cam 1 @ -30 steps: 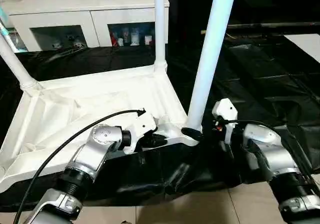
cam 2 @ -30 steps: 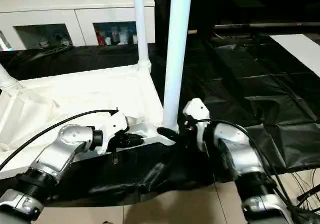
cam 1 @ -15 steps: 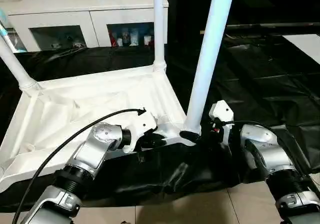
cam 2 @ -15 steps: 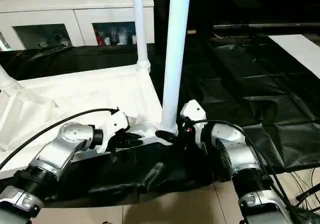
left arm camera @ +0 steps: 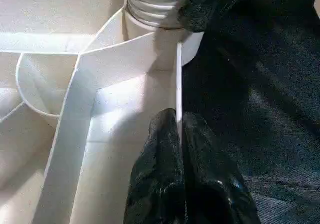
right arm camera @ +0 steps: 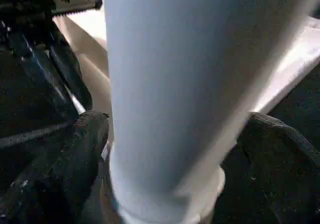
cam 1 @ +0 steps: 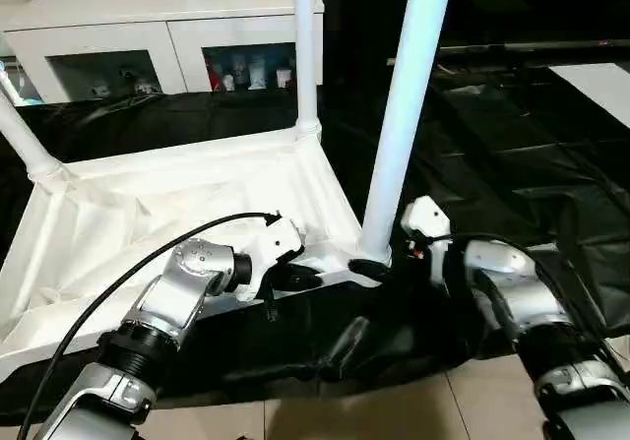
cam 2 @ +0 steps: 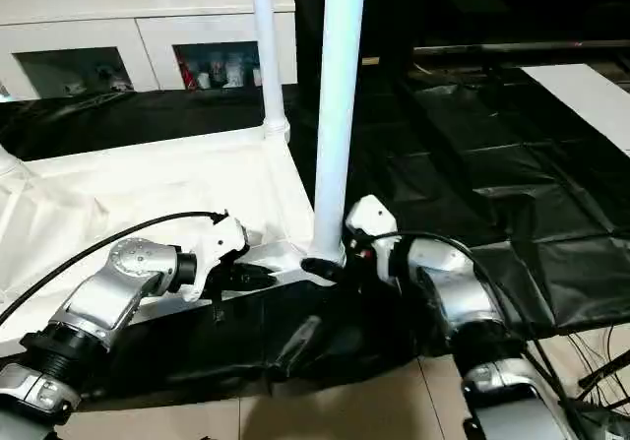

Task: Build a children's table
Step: Rotate leg to tighten

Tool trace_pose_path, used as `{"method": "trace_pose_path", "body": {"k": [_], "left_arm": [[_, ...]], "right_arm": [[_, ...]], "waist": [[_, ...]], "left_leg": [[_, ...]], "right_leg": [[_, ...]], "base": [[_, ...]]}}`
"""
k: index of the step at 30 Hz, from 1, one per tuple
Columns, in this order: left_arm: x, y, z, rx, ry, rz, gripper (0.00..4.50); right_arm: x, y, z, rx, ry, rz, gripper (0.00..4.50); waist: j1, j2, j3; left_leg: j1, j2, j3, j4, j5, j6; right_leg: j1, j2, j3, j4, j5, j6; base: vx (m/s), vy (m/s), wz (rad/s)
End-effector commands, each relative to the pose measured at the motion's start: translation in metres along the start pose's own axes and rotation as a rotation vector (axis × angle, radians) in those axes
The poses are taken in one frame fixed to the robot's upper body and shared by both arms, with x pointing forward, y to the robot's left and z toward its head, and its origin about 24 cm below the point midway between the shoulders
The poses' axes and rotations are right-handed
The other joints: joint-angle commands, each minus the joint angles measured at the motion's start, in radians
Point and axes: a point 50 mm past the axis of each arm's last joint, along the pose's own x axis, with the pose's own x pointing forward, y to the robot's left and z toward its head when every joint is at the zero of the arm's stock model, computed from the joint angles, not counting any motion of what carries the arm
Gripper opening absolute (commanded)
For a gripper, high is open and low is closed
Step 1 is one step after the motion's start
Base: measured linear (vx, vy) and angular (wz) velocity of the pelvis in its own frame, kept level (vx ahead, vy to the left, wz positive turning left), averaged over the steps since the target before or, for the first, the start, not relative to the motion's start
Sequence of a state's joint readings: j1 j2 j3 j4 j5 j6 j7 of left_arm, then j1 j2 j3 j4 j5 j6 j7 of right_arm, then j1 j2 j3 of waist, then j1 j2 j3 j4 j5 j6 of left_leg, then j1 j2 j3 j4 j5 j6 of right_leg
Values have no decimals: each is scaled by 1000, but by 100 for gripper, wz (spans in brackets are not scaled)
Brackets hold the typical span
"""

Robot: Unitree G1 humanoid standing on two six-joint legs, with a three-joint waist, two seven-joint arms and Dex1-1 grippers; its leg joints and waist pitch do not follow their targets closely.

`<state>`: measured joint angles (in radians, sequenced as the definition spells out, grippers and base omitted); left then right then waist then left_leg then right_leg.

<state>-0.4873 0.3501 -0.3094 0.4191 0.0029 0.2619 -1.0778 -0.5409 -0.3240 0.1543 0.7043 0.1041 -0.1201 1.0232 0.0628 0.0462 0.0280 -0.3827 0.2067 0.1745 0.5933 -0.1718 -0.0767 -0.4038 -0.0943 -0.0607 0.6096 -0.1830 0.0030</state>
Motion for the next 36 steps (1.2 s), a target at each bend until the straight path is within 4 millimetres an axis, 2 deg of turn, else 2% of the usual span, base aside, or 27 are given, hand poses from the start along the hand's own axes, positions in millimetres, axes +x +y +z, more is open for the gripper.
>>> {"method": "trace_pose_path", "body": {"k": [1, 2, 4, 6, 9, 12, 15, 23, 25, 29, 30, 31, 32, 34, 36], "left_arm": [[2, -6, -23, -70, 91, -26, 0], [1, -6, -24, -71, 92, -27, 0], [1, -7, -24, -72, 93, -28, 0], [0, -6, -24, -73, 96, -28, 0], [-2, -5, -25, -75, 100, -22, 0], [-3, -4, -25, -74, 102, -17, 0], [-3, -4, -25, -71, 108, -16, 0], [-5, -3, -26, -76, 107, -15, 0], [-4, -4, -27, -78, 107, -14, 0], [4, 0, -27, -119, 95, 68, 0], [4, 0, -27, -120, 94, 71, 0], [7, 1, -26, -127, 94, 91, 0], [14, 1, -24, -144, 91, 120, 0], [18, 1, -23, -155, 89, 136, 0], [32, 2, -16, -187, 78, 192, 0]], "right_arm": [[-1, -4, 2, 3, -5, -8, 408], [-1, -4, 1, 4, -3, -1, 408], [-1, -4, 1, 4, -2, 4, 371], [0, -3, 0, 8, 4, 16, 367], [0, -4, -1, 11, 10, 27, 328], [1, -4, -2, 7, 18, 32, 316], [1, -4, -4, 12, 24, 36, 285], [3, -3, -5, 25, 7, 39, 274], [3, -2, -7, 35, 0, 34, 274], [11, -3, -17, 144, -30, -158, 274], [12, -3, -18, 146, -30, -165, 274], [15, -2, -20, 170, -34, -219, 273], [21, -2, -23, 218, -50, -311, 273], [25, -1, -24, 250, -59, -366, 273], [40, 3, -27, 312, -58, -497, 272]], "waist": [[1, -16, -45], [1, -15, -45], [0, -15, -44], [0, -16, -44], [0, -15, -44], [-1, -16, -43], [-1, -16, -41], [-2, -16, -40], [-2, -13, -40], [-9, -11, -37], [-11, -8, -36], [-13, -11, -36], [-17, -4, -35], [-25, -7, -33], [-31, -8, -29]], "left_leg": [[11, 18, -1, -82, -309, 50], [11, 18, -2, -83, -311, 50], [10, 18, -2, -84, -321, 47], [10, 18, -2, -84, -324, 47], [10, 19, -2, -85, -324, 46], [11, 19, -2, -85, -330, 46], [12, 19, -3, -87, -347, 42], [12, 20, -4, -88, -357, 37], [12, 20, -4, -89, -360, 37], [12, 18, -5, -92, -378, 24], [14, 18, -5, -92, -388, 18], [16, 17, -8, -94, -402, 10], [18, 18, -8, -95, -418, 4], [20, 15, -13, -97, -461, -11], [24, 14, -13, -97, -489, -11]], "right_leg": [[39, -40, 31, -84, -292, -208], [39, -40, 30, -84, -293, -208], [39, -40, 30, -85, -305, -205], [39, -40, 30, -85, -311, -204], [38, -42, 31, -86, -319, -203], [37, -40, 31, -86, -319, -204], [36, -42, 31, -88, -347, -200], [34, -42, 32, -90, -359, -195], [34, -42, 31, -90, -361, -195], [31, -42, 31, -93, -388, -188], [29, -42, 31, -95, -402, -186], [30, -43, 30, -97, -419, -179], [26, -43, 32, -98, -430, -176], [25, -44, 28, -105, -489, -155], [19, -43, 27, -113, -526, -141]], "base": [[0, 0, 0], [0, 0, 0], [0, 0, 0], [0, 0, 0], [0, 0, 0], [0, 0, 0], [0, 0, 0], [0, 0, 0], [0, 0, 0], [0, 0, 0], [0, 0, 0], [0, 0, 0], [0, 0, 0], [0, 0, 0], [0, 0, 0]]}}
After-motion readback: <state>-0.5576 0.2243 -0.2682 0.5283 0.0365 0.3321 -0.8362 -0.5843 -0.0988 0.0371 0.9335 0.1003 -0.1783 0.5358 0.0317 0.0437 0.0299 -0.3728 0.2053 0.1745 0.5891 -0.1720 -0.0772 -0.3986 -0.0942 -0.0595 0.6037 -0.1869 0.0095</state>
